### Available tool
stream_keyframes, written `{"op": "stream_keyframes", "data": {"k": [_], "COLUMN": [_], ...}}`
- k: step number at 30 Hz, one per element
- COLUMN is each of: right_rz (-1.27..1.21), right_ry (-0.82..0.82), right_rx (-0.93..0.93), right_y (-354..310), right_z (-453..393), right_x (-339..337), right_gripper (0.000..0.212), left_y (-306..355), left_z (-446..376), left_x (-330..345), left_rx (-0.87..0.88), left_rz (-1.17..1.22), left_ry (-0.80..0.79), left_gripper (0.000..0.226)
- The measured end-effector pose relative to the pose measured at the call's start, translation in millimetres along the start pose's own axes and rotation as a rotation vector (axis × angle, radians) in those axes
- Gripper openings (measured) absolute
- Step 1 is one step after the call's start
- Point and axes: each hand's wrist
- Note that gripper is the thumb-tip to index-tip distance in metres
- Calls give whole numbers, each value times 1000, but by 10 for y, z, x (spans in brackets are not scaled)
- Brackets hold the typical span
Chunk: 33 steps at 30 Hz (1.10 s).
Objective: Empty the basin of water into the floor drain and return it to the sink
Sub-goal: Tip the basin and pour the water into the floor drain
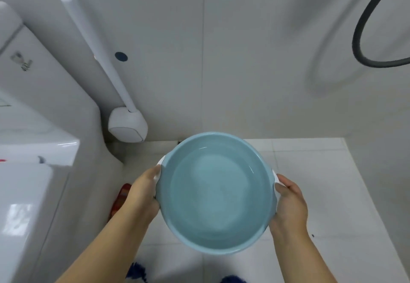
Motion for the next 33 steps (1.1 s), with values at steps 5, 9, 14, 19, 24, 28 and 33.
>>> {"op": "stream_keyframes", "data": {"k": [5, 9, 14, 19, 24, 28, 33], "right_rz": [24, 40, 84, 125, 122, 142, 184], "right_ry": [-23, -48, -70, -68, -76, -73, -68], "right_rx": [-11, -26, -35, -16, -19, -17, -27], "right_y": [525, 837, 1178, 1401, 1595, 1823, 1971], "right_z": [-661, -1121, -1526, -1756, -1918, -2079, -2239], "right_x": [132, 264, 447, 597, 698, 666, 643], "right_gripper": [30, 31, 33, 37, 40, 38, 32], "left_y": [-359, -512, -641, -794, -883, -1020, -1183], "left_z": [-822, -1333, -1840, -2209, -2507, -2745, -2929], "left_x": [-102, -91, -118, -195, -279, -377, -466], "left_rx": [-24, -33, -15, -1, 28, 62, 89], "left_rz": [13, 52, 85, 73, 29, -41, -156], "left_ry": [25, 32, 5, 8, 14, 9, -3], "left_gripper": [25, 25, 26, 16, 18, 20, 24]}}
Point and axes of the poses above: each hand's wrist, its own z-axis away from the middle knuckle, its own x-axis out of the palm, y = z × x, and after that the axes turned 4 degrees about -y, right-handed
